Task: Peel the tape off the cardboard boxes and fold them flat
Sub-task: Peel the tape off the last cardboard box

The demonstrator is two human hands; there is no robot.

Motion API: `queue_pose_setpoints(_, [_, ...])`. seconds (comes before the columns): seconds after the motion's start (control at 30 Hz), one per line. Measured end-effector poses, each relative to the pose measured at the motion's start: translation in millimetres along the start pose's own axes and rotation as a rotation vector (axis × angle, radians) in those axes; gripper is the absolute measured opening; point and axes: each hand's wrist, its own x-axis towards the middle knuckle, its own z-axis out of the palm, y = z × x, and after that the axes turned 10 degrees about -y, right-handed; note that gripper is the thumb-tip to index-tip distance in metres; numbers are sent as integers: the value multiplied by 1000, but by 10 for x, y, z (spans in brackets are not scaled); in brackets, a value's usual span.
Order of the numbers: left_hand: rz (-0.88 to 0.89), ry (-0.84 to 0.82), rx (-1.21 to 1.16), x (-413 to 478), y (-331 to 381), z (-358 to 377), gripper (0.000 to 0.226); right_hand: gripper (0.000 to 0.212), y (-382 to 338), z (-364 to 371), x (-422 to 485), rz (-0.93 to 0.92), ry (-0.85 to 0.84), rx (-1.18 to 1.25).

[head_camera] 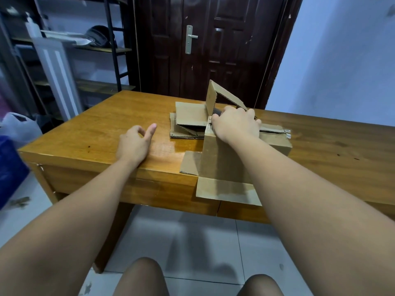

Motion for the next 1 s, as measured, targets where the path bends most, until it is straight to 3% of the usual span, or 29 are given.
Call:
queue_pose_setpoints(0.17, [7,-62,109,15,-19,31,37,46,0,3,11,4,5,2])
queue_pose_setpoints(0.27, [57,-149,47,37,-29,0,52,46,2,10,10,7,5,-7])
queue_pose_setpoints(0.37, [68,-102,1,19,-48,0,51,46,5,15,15,7,12,-5])
queue_pose_setpoints(0.47, [-34,-60,-18,2,-14,6,67,46,5,20,23,5,15,-4])
queue_pose_setpoints(0.6, [-3,47,222,14,-4,25,45,45,10,25,29,4,24,-4])
queue_pose_setpoints(0.67, [-63,53,140,75,-28,27,40,45,15,18,23,-3,29,-2])
queue_pose_setpoints(0.8, [-182,77,-164,128,-43,-37,58,45,13,19,12,-16,43,5])
queue_pose_setpoints(0.9, [-177,181,-300,60,39,-101,61,44,2,15,10,-6,38,12])
queue_pose_setpoints(1.0, [-72,229,-393,-76,343,-142,47,42,-6,10,-2,1,26,23])
